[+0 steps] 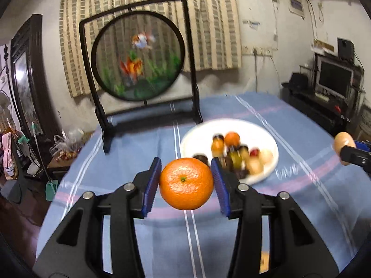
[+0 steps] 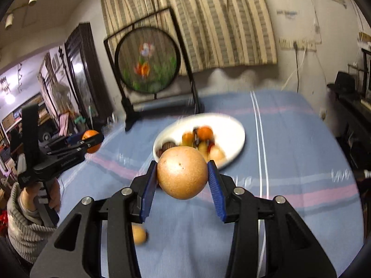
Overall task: Organize fruits
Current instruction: 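Carry the mandarin and tan fruit to the plate and release them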
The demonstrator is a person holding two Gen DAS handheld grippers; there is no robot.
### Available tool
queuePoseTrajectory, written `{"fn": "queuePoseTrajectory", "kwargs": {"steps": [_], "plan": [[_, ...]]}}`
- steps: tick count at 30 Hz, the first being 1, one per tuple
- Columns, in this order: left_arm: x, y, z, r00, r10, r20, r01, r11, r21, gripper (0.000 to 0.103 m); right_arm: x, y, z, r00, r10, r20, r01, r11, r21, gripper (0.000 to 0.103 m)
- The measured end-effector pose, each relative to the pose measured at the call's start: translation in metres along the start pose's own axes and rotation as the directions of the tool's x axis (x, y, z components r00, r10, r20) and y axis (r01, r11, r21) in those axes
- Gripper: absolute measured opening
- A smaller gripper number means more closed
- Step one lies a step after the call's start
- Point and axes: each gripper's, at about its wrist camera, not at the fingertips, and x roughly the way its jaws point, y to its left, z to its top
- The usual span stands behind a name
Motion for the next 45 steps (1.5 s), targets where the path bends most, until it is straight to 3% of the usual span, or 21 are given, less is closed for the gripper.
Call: {"fn": "queuePoseTrajectory", "kwargs": {"steps": [4, 8, 10, 13, 16, 19, 22, 23, 28, 32, 35, 36, 37, 42, 45], "plan": [[0.028, 0.002, 0.028, 1.0, 0.006, 0.002, -0.006, 1.0, -0.013, 0.046, 0.017, 0.0, 0.039, 0.998, 0.003, 0.064, -0.003, 1.0, 0.002, 0.044], [0.071, 0.001, 0.048, 1.0, -0.004, -0.009, 0.004, 0.999, -0.042, 0.046, 0.053, -0.005, 0.058, 0.998, 0.01, 0.062, -0.011, 1.0, 0.016, 0.044], [0.096, -0.003, 0.052, 0.999, -0.03, -0.038, 0.028, 0.998, -0.053, 0.045, 0.083, -0.013, 0.062, 0.999, 0.007, 0.04, -0.008, 0.999, 0.034, 0.044], [0.134, -0.003, 0.045, 0.992, -0.074, -0.097, 0.068, 0.995, -0.071, 0.028, 0.118, -0.026, 0.061, 1.0, -0.015, -0.009, 0.015, 0.998, 0.053, 0.044], [0.154, 0.008, 0.027, 0.983, -0.091, -0.162, 0.077, 0.993, -0.093, 0.028, 0.144, -0.036, 0.052, 0.997, -0.027, -0.079, 0.031, 0.998, 0.047, 0.044], [0.143, 0.019, -0.004, 0.976, -0.051, -0.21, 0.05, 0.999, -0.006, 0.028, 0.151, -0.042, 0.043, 0.993, -0.02, -0.114, 0.027, 0.998, 0.059, 0.044], [0.12, 0.034, -0.035, 0.973, 0.0, -0.229, 0.008, 0.999, 0.032, 0.043, 0.156, -0.041, 0.04, 0.992, -0.015, -0.128, 0.024, 0.998, 0.066, 0.044], [0.116, 0.038, -0.043, 0.971, -0.003, -0.241, 0.01, 1.0, 0.025, 0.048, 0.157, -0.039, 0.04, 0.991, -0.008, -0.134, 0.017, 0.998, 0.066, 0.044], [0.118, 0.033, -0.061, 0.969, -0.046, -0.242, 0.047, 0.999, -0.003, 0.049, 0.151, -0.029, 0.037, 0.991, 0.006, -0.134, 0.001, 0.999, 0.054, 0.044], [0.127, 0.013, -0.07, 0.968, -0.063, -0.242, 0.077, 0.996, 0.049, 0.054, 0.146, -0.027, 0.039, 0.992, 0.013, -0.124, -0.007, 0.999, 0.053, 0.044], [0.137, 0.002, -0.079, 0.962, -0.054, -0.268, 0.078, 0.994, 0.079, 0.054, 0.146, -0.027, 0.039, 0.992, 0.019, -0.127, -0.013, 0.998, 0.055, 0.044], [0.142, 0.001, -0.082, 0.956, -0.051, -0.287, 0.078, 0.994, 0.082, 0.046, 0.147, -0.027, 0.039, 0.992, 0.02, -0.128, -0.013, 0.998, 0.055, 0.044], [0.146, 0.001, -0.085, 0.952, -0.055, -0.3, 0.081, 0.994, 0.075, 0.046, 0.147, -0.027, 0.038, 0.992, 0.021, -0.128, -0.014, 0.998, 0.056, 0.044], [0.143, 0.007, -0.088, 0.955, -0.067, -0.29, 0.084, 0.995, 0.046, 0.044, 0.148, -0.028, 0.037, 0.991, 0.019, -0.132, -0.012, 0.998, 0.059, 0.044], [0.138, 0.009, -0.079, 0.962, -0.04, -0.27, 0.055, 0.997, 0.048, 0.044, 0.147, -0.029, 0.038, 0.991, 0.019, -0.131, -0.011, 0.998, 0.06, 0.044]]}}
